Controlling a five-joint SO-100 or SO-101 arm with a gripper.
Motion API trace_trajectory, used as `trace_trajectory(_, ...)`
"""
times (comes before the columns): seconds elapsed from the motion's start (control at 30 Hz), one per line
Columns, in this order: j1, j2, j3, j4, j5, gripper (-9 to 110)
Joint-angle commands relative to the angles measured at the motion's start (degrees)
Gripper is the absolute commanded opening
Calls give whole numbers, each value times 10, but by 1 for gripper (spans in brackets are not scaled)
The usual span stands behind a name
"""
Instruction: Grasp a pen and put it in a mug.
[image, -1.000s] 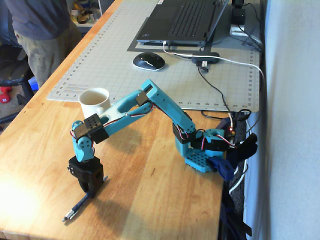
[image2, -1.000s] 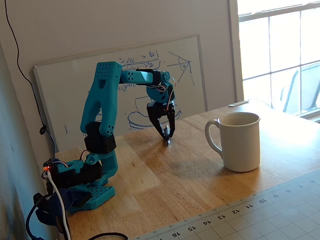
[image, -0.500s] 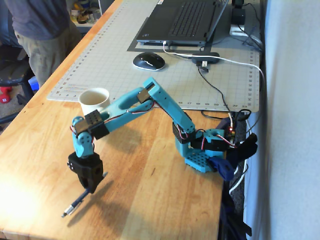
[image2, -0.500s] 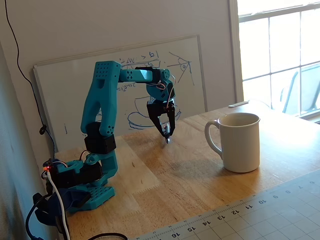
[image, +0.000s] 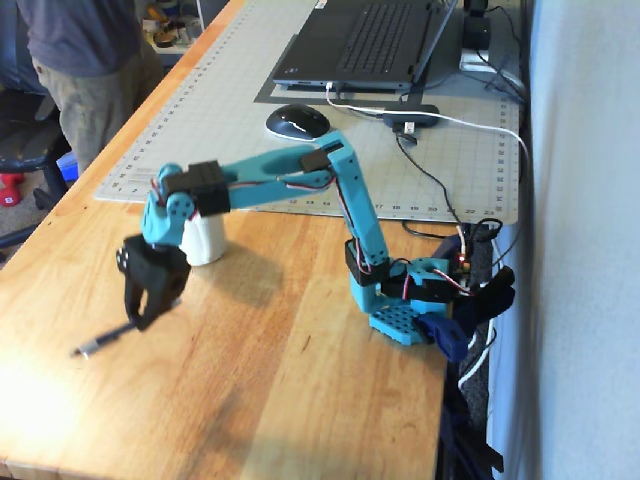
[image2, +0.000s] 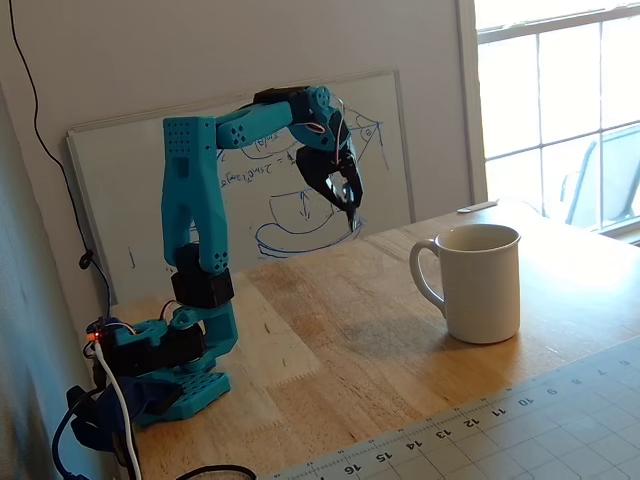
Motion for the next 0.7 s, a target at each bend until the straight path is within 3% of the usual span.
trace_trajectory(0.0,44,141,42,-72,65,2)
trace_trajectory(0.33,149,368,308,-370,250,2)
trace_trajectory(0.67,300,600,593,-618,269,2)
